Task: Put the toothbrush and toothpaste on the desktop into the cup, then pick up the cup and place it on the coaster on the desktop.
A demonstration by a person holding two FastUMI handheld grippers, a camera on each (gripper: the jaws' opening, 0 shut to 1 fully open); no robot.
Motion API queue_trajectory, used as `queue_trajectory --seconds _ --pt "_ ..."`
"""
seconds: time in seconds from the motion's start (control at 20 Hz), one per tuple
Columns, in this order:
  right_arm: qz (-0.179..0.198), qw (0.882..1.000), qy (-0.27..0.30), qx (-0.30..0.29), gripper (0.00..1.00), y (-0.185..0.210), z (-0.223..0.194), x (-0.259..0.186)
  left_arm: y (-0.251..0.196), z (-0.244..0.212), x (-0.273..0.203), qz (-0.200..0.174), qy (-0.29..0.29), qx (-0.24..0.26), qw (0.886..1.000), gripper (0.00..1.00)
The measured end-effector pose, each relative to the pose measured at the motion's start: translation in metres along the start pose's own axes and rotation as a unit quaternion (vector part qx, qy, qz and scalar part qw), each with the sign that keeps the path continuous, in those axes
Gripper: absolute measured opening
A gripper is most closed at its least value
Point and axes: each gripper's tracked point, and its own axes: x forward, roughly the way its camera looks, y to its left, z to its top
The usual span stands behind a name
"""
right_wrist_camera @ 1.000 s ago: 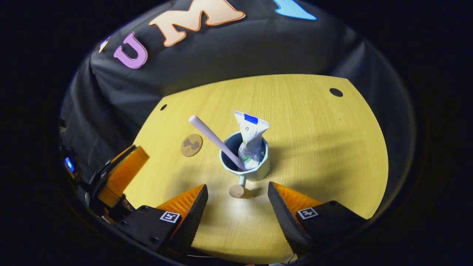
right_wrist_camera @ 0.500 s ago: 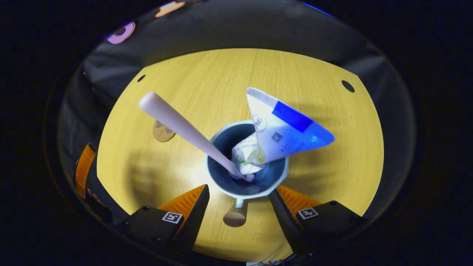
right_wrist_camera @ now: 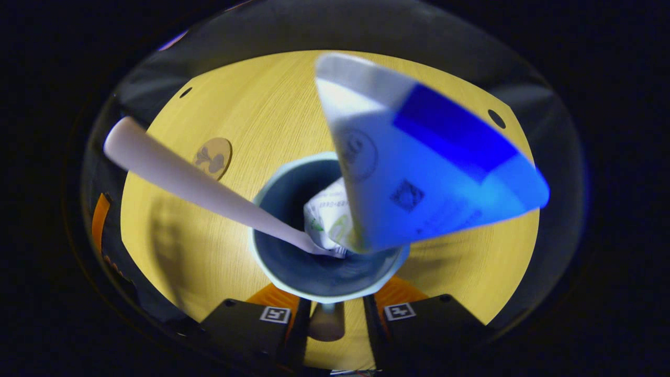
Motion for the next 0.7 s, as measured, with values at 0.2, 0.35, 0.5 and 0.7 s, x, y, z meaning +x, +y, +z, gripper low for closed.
queue_trajectory --seconds 0.2,0.35,0.5,0.7 --pt "0.004 1.000 -0.013 -0.010 0.28 0.005 0.004 0.001 -0.001 0.003 0.004 -0.010 0.000 0.004 1.000 0.95" --pt "0.024 0.999 -0.030 -0.004 0.31 0.012 0.015 -0.008 0.002 0.005 0.005 -0.015 -0.003 0.007 1.000 0.95" --pt "0.031 0.998 -0.043 -0.014 0.27 0.008 0.016 -0.011 0.010 0.006 0.005 -0.017 -0.001 0.004 1.000 0.95" --pt "0.044 0.997 -0.053 -0.028 0.31 0.008 0.018 -0.010 0.027 0.008 0.005 -0.016 0.000 0.000 1.000 0.95"
